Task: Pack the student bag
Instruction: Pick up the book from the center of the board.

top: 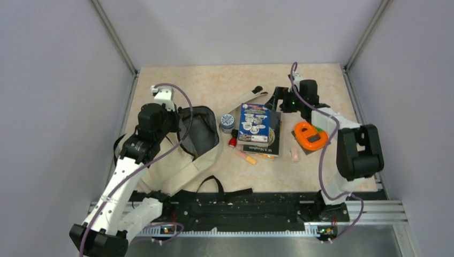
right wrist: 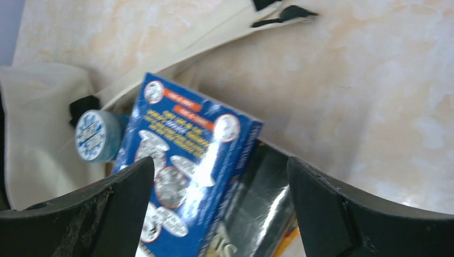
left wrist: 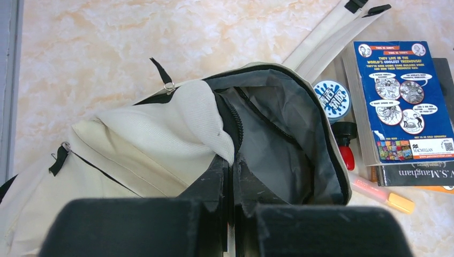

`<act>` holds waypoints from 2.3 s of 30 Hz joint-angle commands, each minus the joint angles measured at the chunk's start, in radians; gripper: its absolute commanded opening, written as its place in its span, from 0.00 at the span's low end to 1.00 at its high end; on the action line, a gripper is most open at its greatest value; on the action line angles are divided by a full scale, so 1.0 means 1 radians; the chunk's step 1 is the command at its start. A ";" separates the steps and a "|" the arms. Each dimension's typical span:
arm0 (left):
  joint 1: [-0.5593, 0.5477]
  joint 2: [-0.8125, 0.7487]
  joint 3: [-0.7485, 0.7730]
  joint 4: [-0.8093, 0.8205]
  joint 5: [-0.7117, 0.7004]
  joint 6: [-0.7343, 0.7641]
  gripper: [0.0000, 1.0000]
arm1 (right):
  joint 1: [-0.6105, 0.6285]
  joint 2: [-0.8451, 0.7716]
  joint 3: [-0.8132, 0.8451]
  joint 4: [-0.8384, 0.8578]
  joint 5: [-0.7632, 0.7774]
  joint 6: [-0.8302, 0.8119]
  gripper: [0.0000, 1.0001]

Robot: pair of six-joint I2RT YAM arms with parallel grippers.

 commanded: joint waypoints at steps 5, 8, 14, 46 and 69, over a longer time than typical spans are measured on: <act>-0.001 0.009 0.020 0.067 -0.026 0.001 0.00 | -0.067 0.204 0.203 -0.028 -0.140 -0.133 0.90; 0.000 0.012 0.022 0.067 -0.021 0.000 0.00 | -0.066 0.246 0.245 -0.042 -0.180 -0.171 0.90; 0.000 0.001 0.021 0.070 -0.012 0.002 0.00 | -0.066 0.338 0.328 -0.089 -0.234 -0.212 0.88; 0.000 0.004 0.024 0.064 -0.016 0.000 0.00 | -0.037 0.313 0.368 -0.034 -0.310 -0.126 0.14; -0.001 -0.027 0.023 0.072 0.033 -0.011 0.00 | 0.025 -0.350 0.169 -0.030 -0.055 -0.060 0.00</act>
